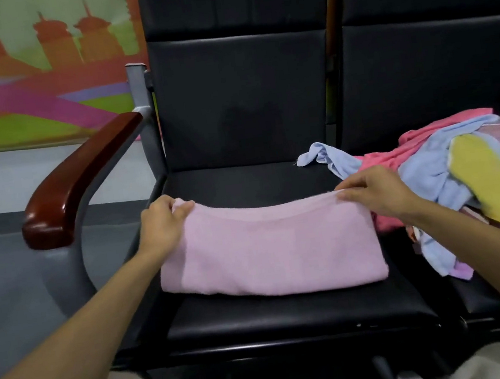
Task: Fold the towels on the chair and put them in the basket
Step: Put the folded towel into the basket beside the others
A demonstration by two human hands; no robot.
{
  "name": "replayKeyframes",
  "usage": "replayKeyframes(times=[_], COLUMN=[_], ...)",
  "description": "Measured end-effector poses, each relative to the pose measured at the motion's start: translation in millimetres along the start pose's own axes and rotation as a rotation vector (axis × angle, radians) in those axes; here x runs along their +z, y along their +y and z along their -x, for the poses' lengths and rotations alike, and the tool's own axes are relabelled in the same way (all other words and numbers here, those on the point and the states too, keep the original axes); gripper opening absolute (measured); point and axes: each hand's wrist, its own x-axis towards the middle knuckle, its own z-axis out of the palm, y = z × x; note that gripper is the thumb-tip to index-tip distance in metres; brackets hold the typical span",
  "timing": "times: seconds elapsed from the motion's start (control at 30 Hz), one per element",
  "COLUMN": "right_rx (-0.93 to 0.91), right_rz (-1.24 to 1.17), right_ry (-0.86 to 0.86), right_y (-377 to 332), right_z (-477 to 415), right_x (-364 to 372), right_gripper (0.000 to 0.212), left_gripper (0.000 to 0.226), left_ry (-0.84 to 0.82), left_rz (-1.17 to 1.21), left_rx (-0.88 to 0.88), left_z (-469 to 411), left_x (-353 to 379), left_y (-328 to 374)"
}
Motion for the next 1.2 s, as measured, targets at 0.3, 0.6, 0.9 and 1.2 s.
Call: replayKeyframes(times=[0.3,0.6,0.9,1.2], right_rx=[0.083,-0.026,-0.181,-0.105], right_rz=[0.094,0.4,0.267,0.027], right_ry=[-0.04,0.087,-0.288,-0.223], right_y=[38,29,1,1], right_z=[-58,-46,3,29], right_x=[54,77,89,67], right_gripper=[0.007,0.029,0.023,0.01], left_gripper=[0.029,0.055,0.027,0.034], left_ry=[-0.09,-0.319,-0.589,-0.501], left_rz=[0.001,-0.471,-0.395,0.672], left_rx=[-0.049,-0.069,-0.277,-0.593], left_z=[-42,-37,-4,33], left_x=[48,37,8,-15], left_y=[-31,-51,-31,19])
